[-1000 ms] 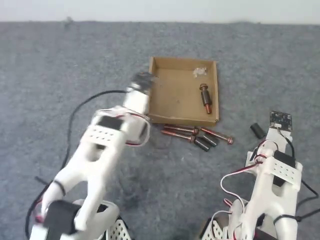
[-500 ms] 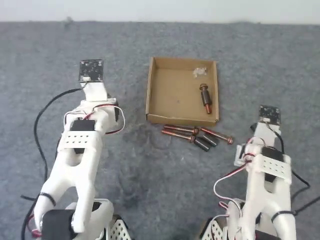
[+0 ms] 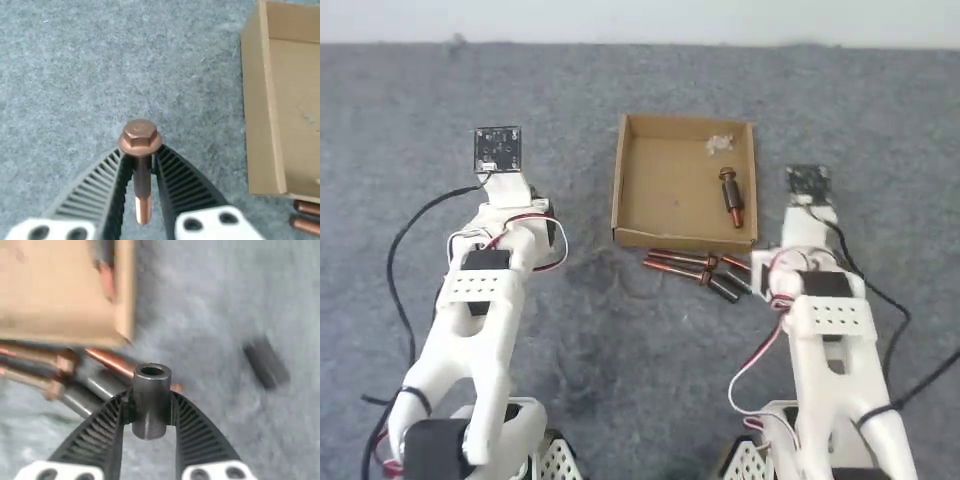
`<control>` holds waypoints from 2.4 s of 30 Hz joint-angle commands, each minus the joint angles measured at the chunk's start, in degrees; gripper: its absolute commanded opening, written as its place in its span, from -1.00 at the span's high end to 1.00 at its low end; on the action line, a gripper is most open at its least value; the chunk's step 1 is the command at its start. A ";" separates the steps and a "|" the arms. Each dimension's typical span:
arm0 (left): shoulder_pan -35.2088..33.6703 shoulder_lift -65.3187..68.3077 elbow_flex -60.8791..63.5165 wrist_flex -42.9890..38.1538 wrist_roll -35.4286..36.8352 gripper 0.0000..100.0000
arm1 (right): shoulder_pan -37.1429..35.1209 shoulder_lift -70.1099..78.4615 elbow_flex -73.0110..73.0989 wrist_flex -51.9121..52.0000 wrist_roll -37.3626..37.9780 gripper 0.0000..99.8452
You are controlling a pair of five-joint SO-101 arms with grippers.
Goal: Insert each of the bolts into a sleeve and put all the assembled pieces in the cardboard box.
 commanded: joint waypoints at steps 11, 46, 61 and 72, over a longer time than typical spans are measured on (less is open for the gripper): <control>0.18 -2.99 -0.48 -1.58 -2.90 0.98 | -12.70 -1.71 2.55 -36.70 -0.53 0.99; 0.35 3.78 -3.74 -4.13 -3.25 0.98 | -24.22 39.52 35.52 -133.41 -0.44 0.99; 4.04 8.00 -6.46 -4.40 -2.99 0.98 | -25.54 39.52 38.15 -126.37 -0.79 0.99; 5.01 -0.70 -3.65 -6.68 4.13 0.98 | -25.89 39.52 37.63 -121.80 -0.79 0.99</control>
